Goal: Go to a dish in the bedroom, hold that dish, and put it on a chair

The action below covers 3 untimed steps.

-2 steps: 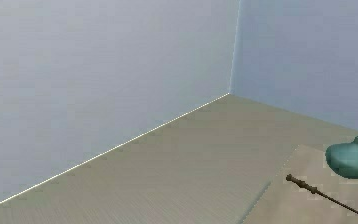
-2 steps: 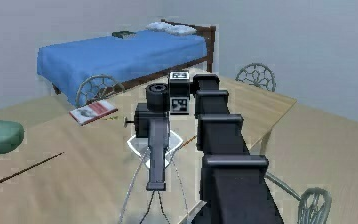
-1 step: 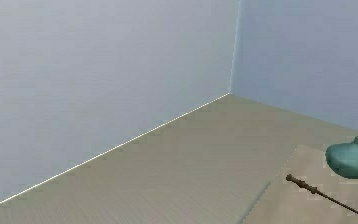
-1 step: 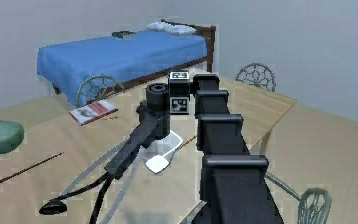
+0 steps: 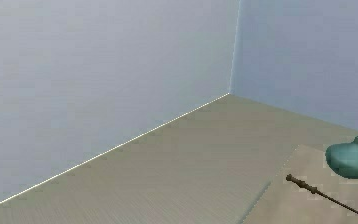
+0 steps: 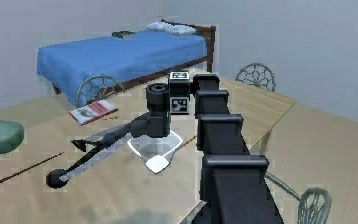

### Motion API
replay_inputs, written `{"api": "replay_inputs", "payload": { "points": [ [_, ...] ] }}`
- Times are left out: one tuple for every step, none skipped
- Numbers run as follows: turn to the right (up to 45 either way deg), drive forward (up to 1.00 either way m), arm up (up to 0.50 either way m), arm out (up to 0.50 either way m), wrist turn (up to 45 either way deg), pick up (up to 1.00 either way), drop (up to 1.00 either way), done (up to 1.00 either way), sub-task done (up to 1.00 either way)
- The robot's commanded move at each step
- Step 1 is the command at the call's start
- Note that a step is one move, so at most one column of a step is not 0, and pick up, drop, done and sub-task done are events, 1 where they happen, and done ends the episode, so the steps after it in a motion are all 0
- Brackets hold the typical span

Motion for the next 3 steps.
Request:
{"api": "replay_inputs", "payload": {
  "points": [
    [0.0,0.00,0.00,0.00,45.0,0.00,0.00,0.00,0.00],
    [0.0,0.00,0.00,0.00,30.0,0.00,0.00,0.00,0.00],
    [0.0,0.00,-0.18,0.00,0.0,0.00,0.00,0.00,0.00]
  ]
}}
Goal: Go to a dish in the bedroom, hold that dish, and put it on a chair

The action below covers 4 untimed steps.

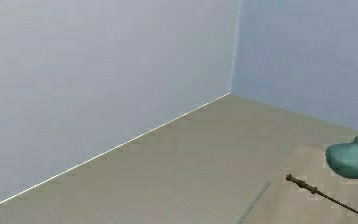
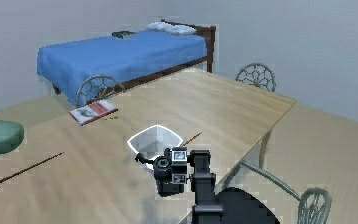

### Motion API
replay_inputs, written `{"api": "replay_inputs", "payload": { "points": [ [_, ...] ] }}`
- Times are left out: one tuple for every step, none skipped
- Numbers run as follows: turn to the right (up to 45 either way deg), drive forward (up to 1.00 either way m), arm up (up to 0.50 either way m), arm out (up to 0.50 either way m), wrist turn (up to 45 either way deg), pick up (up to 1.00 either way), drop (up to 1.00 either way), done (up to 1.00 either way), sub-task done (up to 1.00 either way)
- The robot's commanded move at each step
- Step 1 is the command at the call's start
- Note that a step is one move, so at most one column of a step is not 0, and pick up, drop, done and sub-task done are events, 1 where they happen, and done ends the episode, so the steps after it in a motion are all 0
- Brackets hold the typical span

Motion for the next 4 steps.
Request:
{"api": "replay_inputs", "payload": {
  "points": [
    [0.0,0.00,0.00,0.00,0.0,1.00,0.00,0.00,0.00],
    [0.0,0.00,0.10,0.00,0.0,0.00,0.00,0.00,0.00],
    [0.0,0.00,0.08,0.00,0.0,0.00,0.00,0.00,0.00],
    [0.0,0.00,0.00,0.00,-45.0,0.00,0.00,0.00,0.00]
  ]
}}
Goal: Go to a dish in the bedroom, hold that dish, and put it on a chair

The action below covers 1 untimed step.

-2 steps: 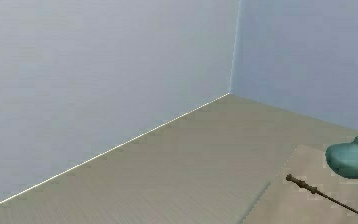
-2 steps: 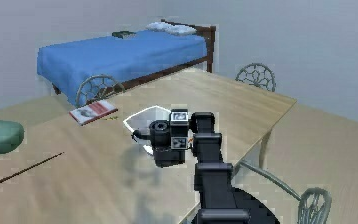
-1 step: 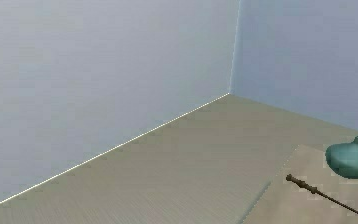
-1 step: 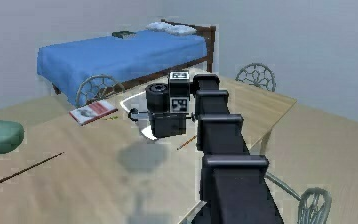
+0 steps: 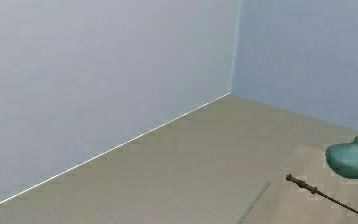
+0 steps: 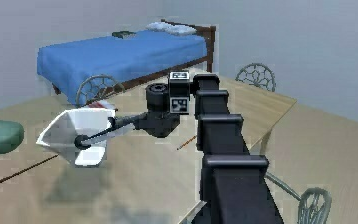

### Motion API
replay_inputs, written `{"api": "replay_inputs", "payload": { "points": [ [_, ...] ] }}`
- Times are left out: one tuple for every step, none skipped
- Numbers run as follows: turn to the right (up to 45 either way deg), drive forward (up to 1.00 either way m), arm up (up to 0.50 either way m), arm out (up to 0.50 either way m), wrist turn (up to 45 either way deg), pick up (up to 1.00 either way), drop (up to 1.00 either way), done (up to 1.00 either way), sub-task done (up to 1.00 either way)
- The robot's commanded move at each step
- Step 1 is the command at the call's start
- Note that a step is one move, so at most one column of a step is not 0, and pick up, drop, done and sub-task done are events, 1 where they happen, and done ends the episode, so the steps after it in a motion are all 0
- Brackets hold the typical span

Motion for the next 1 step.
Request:
{"api": "replay_inputs", "payload": {
  "points": [
    [0.0,0.00,0.00,0.00,-45.0,0.00,0.00,0.00,0.00]
  ]
}}
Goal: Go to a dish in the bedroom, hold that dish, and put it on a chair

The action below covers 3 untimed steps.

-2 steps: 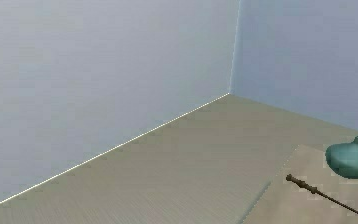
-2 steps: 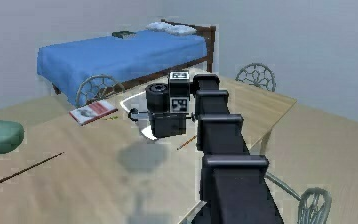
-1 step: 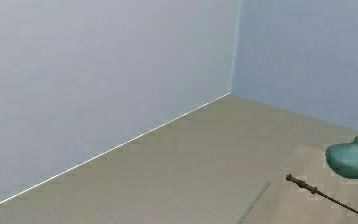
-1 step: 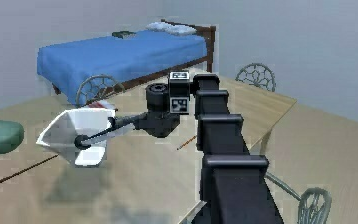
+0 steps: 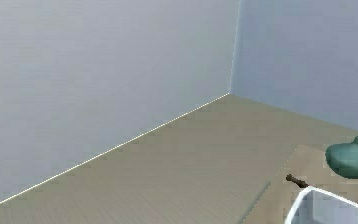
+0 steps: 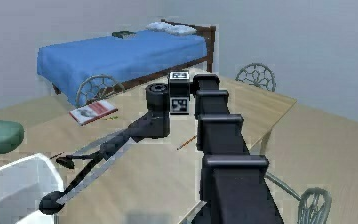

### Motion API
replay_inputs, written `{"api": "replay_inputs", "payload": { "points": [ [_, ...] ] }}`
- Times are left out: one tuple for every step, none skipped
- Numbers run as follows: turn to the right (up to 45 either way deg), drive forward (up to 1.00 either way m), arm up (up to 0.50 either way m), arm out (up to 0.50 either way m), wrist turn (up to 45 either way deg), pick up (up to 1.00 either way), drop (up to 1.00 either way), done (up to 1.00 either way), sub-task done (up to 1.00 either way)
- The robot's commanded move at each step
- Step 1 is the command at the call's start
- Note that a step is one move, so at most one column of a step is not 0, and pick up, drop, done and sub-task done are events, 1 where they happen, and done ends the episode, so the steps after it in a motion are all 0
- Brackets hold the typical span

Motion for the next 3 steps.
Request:
{"api": "replay_inputs", "payload": {
  "points": [
    [0.0,0.00,0.00,0.00,-24.0,0.00,0.00,0.00,0.00],
    [0.0,0.00,0.00,-0.20,0.0,0.00,0.00,0.00,0.00],
    [-45.0,0.00,0.00,0.00,0.0,0.00,0.00,0.00,0.00]
  ]
}}
